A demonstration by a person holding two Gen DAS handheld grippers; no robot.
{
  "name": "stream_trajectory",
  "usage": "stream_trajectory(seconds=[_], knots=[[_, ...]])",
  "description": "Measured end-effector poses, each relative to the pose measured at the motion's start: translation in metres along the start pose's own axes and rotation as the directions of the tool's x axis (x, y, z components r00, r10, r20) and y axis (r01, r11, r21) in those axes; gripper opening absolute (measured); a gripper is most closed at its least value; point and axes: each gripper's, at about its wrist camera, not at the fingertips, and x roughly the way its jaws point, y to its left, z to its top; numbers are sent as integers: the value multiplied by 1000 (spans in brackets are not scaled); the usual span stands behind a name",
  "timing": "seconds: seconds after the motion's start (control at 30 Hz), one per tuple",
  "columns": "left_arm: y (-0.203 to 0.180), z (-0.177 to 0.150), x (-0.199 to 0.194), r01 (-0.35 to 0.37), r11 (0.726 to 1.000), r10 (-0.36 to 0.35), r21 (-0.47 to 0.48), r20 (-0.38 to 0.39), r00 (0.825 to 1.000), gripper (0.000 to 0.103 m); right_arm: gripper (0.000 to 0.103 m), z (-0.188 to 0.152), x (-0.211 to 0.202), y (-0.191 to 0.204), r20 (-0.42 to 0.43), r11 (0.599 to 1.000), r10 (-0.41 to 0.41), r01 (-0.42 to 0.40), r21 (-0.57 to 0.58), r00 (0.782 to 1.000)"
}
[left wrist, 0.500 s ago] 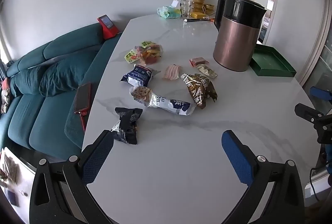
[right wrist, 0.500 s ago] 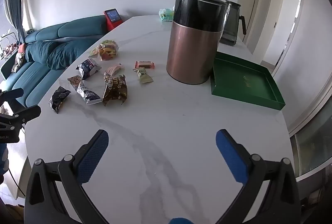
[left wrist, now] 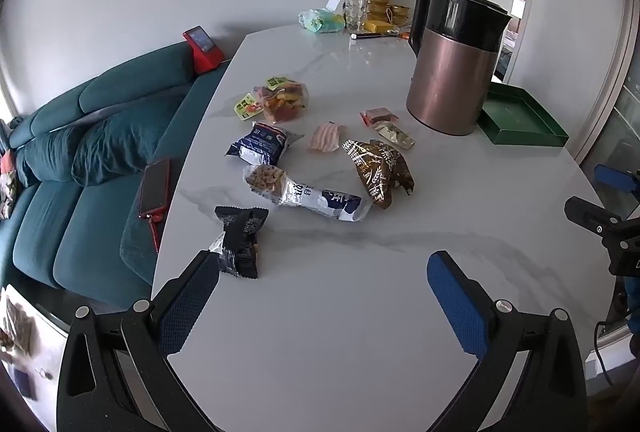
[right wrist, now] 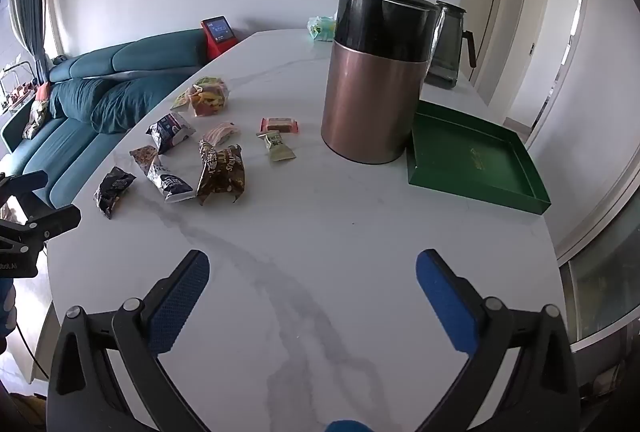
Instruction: Organize snacks
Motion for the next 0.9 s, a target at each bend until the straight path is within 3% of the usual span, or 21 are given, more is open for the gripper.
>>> stream_trajectory(seconds=[0.9], knots=[[3,1,6,-5,1000,3,-29,-38,999,102,103,0,7,-2,-8,1000,-1,1,-8,1000]])
